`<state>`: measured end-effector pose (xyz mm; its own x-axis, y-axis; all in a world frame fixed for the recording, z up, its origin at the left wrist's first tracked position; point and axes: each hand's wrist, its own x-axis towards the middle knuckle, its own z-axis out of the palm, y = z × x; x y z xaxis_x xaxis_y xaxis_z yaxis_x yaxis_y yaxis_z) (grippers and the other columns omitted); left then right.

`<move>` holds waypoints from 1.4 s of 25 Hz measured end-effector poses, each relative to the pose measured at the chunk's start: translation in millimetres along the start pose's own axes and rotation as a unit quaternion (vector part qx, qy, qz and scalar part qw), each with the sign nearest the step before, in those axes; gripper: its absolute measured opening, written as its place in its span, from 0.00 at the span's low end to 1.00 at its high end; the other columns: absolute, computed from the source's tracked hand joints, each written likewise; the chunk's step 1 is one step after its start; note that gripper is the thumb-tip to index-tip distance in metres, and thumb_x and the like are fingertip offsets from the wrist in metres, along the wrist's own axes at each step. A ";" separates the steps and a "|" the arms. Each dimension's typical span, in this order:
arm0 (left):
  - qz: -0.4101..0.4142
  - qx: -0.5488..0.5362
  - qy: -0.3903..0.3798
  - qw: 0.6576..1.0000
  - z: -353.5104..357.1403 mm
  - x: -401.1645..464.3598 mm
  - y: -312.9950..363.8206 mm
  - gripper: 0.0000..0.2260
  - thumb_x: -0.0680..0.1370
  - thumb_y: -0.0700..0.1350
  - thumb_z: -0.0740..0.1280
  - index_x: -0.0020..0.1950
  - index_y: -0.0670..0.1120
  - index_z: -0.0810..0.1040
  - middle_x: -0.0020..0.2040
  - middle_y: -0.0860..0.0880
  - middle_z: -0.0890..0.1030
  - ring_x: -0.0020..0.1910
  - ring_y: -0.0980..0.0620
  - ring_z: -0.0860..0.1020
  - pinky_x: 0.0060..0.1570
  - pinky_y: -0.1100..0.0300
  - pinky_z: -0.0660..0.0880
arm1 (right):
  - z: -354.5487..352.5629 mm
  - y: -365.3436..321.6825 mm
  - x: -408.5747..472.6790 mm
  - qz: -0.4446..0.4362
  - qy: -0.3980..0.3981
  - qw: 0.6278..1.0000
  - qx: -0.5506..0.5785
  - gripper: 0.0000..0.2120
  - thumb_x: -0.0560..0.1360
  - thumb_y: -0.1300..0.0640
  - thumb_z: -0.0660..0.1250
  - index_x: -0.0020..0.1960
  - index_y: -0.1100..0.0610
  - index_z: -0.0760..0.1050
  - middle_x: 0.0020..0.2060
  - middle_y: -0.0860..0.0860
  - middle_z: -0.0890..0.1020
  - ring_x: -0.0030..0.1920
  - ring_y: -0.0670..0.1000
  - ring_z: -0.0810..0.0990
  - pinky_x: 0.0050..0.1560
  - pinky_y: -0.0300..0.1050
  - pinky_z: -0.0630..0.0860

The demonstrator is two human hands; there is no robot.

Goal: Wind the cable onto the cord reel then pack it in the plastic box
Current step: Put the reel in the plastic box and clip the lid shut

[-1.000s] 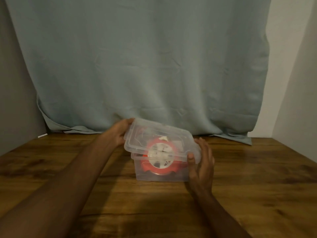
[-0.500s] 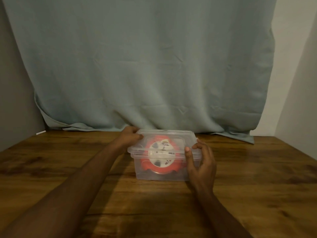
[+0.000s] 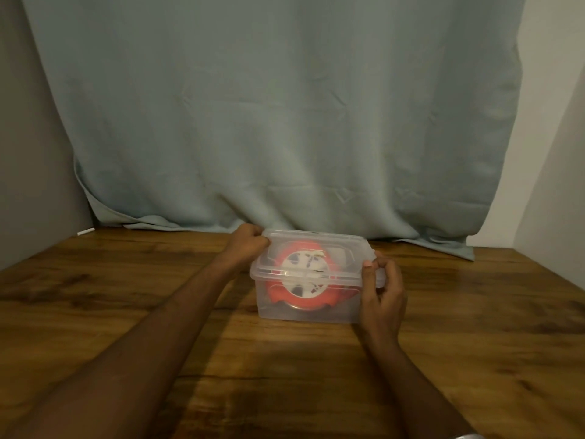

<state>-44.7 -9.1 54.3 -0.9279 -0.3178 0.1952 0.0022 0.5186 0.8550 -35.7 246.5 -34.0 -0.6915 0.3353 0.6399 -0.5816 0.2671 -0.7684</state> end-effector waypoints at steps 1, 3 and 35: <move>0.004 0.022 0.002 1.000 0.4 0.8 0.0 0.07 0.79 0.37 0.65 0.52 0.41 0.83 0.48 0.43 0.85 0.45 0.47 0.84 0.49 0.48 0.83 | -1.5 -0.3 0.4 -0.002 -0.003 1.000 -0.011 0.07 0.81 0.37 0.61 0.53 0.37 0.74 0.57 0.44 0.82 0.57 0.49 0.82 0.51 0.60 0.83; -0.013 0.036 0.010 0.999 1.1 2.7 -0.7 0.09 0.79 0.37 0.64 0.56 0.39 0.82 0.51 0.41 0.84 0.48 0.44 0.83 0.53 0.46 0.82 | -2.1 -1.7 0.0 -0.001 -0.006 1.000 -0.024 0.13 0.80 0.36 0.61 0.59 0.40 0.75 0.58 0.43 0.82 0.57 0.47 0.81 0.53 0.56 0.83; 0.200 0.403 -0.151 0.880 55.4 7.1 27.4 0.44 0.79 0.75 0.52 0.85 0.46 0.57 0.84 0.46 0.58 0.82 0.47 0.58 0.79 0.50 0.54 | 0.2 -7.9 -1.3 0.211 -0.002 0.951 0.225 0.20 0.78 0.59 0.73 0.68 0.50 0.80 0.54 0.50 0.88 0.54 0.55 0.88 0.49 0.53 0.85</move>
<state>-72.0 46.9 52.5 -0.9698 0.1813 0.1633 0.1997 0.9742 0.1049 -30.3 243.8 -28.7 -0.9056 0.3226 0.2753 -0.3748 -0.3050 -0.8755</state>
